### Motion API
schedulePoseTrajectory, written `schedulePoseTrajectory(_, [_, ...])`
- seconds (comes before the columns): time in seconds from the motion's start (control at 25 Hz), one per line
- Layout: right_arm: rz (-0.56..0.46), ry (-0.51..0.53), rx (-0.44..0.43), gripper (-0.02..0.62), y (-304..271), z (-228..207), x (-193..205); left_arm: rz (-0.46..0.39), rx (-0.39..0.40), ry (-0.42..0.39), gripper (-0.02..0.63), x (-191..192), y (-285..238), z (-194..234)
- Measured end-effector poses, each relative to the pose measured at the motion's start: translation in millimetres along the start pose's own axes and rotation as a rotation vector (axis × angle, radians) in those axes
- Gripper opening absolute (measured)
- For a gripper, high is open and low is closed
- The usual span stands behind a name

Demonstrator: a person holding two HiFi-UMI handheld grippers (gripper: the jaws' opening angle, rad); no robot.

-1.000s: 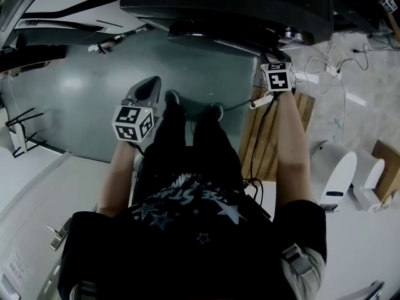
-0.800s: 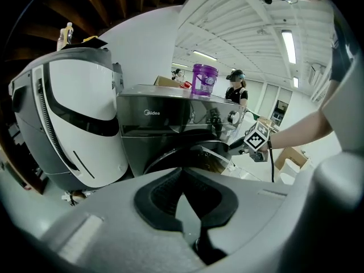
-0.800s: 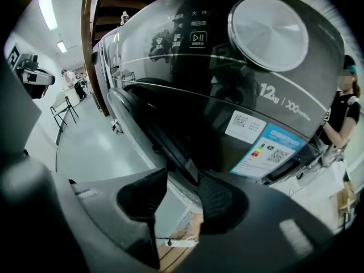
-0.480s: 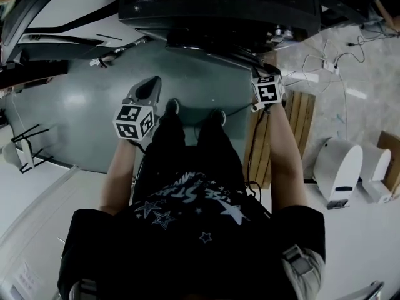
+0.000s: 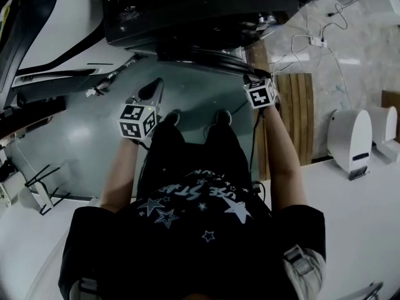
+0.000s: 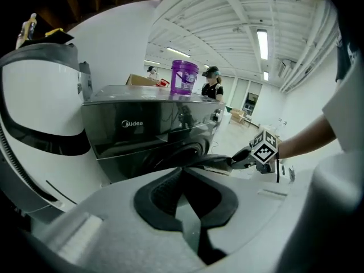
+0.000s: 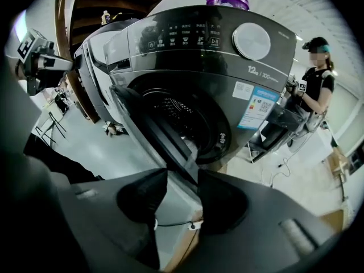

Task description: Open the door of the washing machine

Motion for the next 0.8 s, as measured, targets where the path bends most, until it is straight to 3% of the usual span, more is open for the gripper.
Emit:
schedulePoseTrajectory(0.28, [0.038,-0.096,0.048,0.167,8,36,24,0.03,0.128,-0.095,0.011,5,-13,15])
schedulePoseTrajectory(0.8, [0.184,-0.179,0.113,0.143,17,112,59,0.031,0.323,-0.214,0.011,16,-26,38])
Point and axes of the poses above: the fingertips, and each gripper's own axes: y backward along the fingers, z to its left, x out of its underside, the point moved 7 cm from there along y, backward along the fingers, and after that the axes turned 11 degrees about -x, right-handed, at the moved point
